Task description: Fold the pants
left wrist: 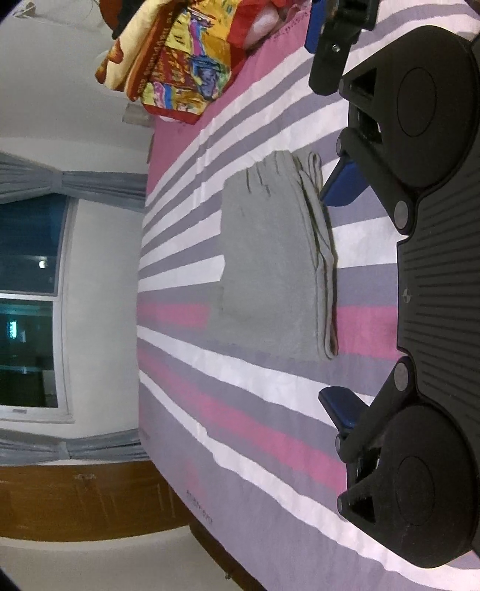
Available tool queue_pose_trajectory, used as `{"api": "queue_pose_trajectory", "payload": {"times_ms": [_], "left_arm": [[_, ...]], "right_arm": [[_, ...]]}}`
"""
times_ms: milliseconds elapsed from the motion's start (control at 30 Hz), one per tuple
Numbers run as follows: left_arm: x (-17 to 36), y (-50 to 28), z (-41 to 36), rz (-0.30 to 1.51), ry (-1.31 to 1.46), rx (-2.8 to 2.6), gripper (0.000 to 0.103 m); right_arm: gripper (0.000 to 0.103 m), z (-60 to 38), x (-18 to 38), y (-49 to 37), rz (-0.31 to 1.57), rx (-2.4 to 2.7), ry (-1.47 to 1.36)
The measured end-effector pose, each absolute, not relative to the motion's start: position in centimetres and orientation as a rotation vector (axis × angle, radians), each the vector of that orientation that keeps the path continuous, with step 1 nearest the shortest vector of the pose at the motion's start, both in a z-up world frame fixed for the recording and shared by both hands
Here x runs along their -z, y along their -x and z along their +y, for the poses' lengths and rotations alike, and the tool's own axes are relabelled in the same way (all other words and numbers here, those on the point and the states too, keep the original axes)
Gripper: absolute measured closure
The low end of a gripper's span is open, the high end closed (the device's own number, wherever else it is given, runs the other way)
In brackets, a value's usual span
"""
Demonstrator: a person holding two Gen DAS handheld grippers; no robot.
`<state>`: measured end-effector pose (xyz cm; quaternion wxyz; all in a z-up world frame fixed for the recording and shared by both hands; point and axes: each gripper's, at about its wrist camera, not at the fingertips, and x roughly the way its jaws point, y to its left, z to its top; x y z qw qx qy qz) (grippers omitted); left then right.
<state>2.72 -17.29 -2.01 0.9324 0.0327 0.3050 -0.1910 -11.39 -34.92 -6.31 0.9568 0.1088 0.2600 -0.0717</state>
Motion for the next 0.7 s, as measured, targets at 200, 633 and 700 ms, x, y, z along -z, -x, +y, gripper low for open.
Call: {"api": "queue_pose_trajectory", "payload": {"times_ms": [200,633,700], "left_arm": [[0.7,-0.6,-16.6,0.616,-0.122,0.325,0.0],[-1.8,3.5,-14.5,0.543,-0.128,0.325,0.0],[-2.0,3.8,-14.4,0.547,-0.121,0.321,0.0]], "right_arm": [[0.003,-34.2,4.7,14.0,0.486,0.164,-0.223],[0.0,-32.9,2.2,17.1,0.506,0.24,-0.188],[0.0,-32.4,1.9,17.6,0.487,0.248,-0.162]]}}
